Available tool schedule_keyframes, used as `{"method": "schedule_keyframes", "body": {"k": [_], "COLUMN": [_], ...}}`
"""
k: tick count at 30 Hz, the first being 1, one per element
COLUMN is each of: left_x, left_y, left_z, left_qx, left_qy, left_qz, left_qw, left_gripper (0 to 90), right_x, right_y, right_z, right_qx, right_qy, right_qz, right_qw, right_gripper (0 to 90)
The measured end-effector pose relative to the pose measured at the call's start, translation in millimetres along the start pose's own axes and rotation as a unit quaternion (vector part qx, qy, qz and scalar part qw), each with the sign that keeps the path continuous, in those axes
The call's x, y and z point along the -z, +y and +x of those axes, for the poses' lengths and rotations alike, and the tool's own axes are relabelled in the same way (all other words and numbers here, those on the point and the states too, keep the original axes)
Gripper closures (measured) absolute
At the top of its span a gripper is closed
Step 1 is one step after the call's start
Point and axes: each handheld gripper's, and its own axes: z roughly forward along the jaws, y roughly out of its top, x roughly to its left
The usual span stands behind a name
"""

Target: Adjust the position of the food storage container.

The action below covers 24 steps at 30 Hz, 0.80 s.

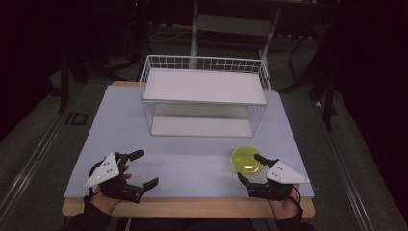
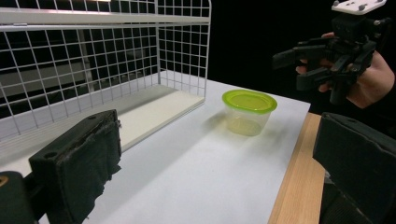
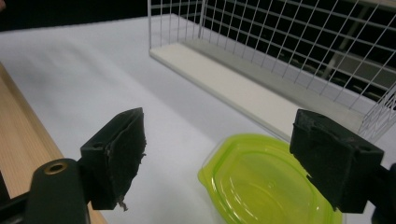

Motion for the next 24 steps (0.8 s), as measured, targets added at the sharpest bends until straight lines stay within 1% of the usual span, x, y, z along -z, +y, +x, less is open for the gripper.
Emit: {"method": "schedule_keyframes", "body": {"k": [2, 3, 5, 6, 8, 11, 12, 13, 14, 15, 16, 18, 19, 20, 22, 24], "left_x": [-0.4, -0.6, -0.6, -0.1, 0.5, 0.8, 0.9, 0.8, 0.8, 0.5, 0.5, 0.1, -0.3, -0.8, -0.9, -0.9], "left_y": [0.1, 0.0, -0.1, 0.0, 0.0, 0.0, 0.0, -0.1, -0.1, -0.2, -0.2, -0.5, -0.7, -1.0, -1.1, -1.3], "left_z": [-0.2, -0.4, -0.7, -0.8, -0.7, -0.2, -0.1, -0.1, -0.1, -0.5, -0.5, -0.8, -1.0, -1.2, -1.3, -1.0], "left_qx": [-0.001, -0.002, -0.004, -0.003, -0.001, 0.000, 0.001, 0.001, 0.001, 0.001, 0.001, -0.003, -0.003, 0.000, -0.001, 0.000], "left_qy": [0.000, -0.001, -0.001, -0.002, 0.000, -0.001, -0.001, -0.002, -0.002, -0.001, -0.001, -0.002, -0.002, -0.002, -0.002, -0.002], "left_qz": [0.001, 0.001, 0.003, 0.000, -0.002, -0.003, -0.003, -0.004, -0.004, -0.002, -0.002, 0.001, 0.001, 0.001, 0.002, 0.003], "left_qw": [1.0000, 1.0000, 1.0000, 1.0000, 1.0000, 1.0000, 1.0000, 1.0000, 1.0000, 1.0000, 1.0000, 1.0000, 1.0000, 1.0000, 1.0000, 1.0000], "left_gripper": [1.8, 1.8, 1.8, 1.8, 1.8, 1.8, 1.8, 1.8, 1.8, 1.7, 1.8, 1.8, 1.8, 1.8, 1.7, 1.8], "right_x": [1.3, 3.9, 5.2, 8.4, 10.7, 12.2, 11.9, 12.1, 12.1, 13.4, 14.2, 14.9, 15.1, 16.7, 17.5, 18.0], "right_y": [0.5, 1.9, 3.3, 7.1, 12.0, 16.9, 21.4, 23.1, 23.1, 26.9, 29.5, 32.0, 34.5, 38.3, 39.5, 40.9], "right_z": [-0.2, -0.8, -0.3, 2.1, 5.3, 7.9, 9.1, 9.0, 9.0, 7.7, 6.6, 5.6, 5.0, 2.1, 0.3, -3.2], "right_qx": [-0.001, -0.008, -0.013, -0.008, 0.001, 0.006, 0.004, -0.004, -0.004, -0.017, -0.020, -0.020, -0.019, -0.023, -0.025, -0.027], "right_qy": [-0.004, 0.002, 0.004, 0.002, 0.007, 0.011, 0.016, 0.024, 0.024, 0.033, 0.034, 0.030, 0.019, 0.007, 0.004, -0.008], "right_qz": [-0.003, -0.011, -0.012, -0.011, -0.014, -0.016, -0.005, -0.005, -0.005, -0.017, -0.018, -0.018, -0.020, -0.028, -0.027, -0.026], "right_qw": [1.0000, 0.9999, 0.9998, 0.9999, 0.9999, 0.9998, 0.9999, 0.9997, 0.9997, 0.9991, 0.9991, 0.9992, 0.9994, 0.9993, 0.9993, 0.9993], "right_gripper": [16.8, 14.2, 13.9, 13.7, 13.5, 13.4, 13.6, 13.6, 13.6, 13.6, 13.6, 13.0, 12.8, 11.8, 11.8, 12.4]}}
